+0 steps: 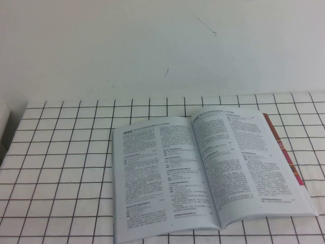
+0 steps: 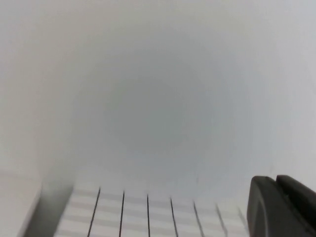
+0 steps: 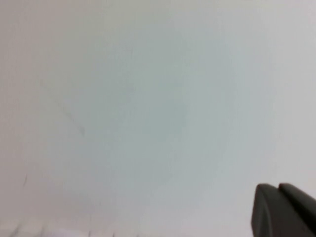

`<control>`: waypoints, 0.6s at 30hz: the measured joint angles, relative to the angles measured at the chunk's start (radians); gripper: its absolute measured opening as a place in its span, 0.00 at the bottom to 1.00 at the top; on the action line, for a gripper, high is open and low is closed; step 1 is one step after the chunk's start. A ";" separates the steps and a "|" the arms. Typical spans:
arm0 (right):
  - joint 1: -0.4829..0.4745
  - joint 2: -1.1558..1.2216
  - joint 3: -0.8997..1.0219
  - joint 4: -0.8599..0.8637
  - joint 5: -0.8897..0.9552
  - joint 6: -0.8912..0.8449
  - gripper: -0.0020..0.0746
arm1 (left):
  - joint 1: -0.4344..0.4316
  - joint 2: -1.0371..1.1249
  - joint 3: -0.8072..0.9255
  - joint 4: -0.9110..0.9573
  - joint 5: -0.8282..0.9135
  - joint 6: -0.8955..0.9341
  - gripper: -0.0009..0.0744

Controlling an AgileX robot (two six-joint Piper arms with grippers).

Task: Close book
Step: 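Close the open booklet and leave it lying on the table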

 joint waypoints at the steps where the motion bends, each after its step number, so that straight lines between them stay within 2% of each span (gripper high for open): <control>1: 0.000 0.000 0.000 0.000 -0.073 0.000 0.02 | 0.000 0.000 0.000 -0.030 -0.069 0.000 0.01; 5: 0.000 0.000 0.000 0.000 -0.255 0.000 0.02 | 0.000 0.000 0.000 -0.092 -0.256 -0.002 0.01; 12: 0.000 0.000 0.000 0.009 -0.338 0.025 0.02 | 0.000 0.000 0.000 -0.110 -0.353 -0.013 0.01; 18: 0.000 0.000 0.000 0.018 -0.551 0.223 0.02 | 0.000 0.000 0.000 -0.044 -0.612 -0.275 0.01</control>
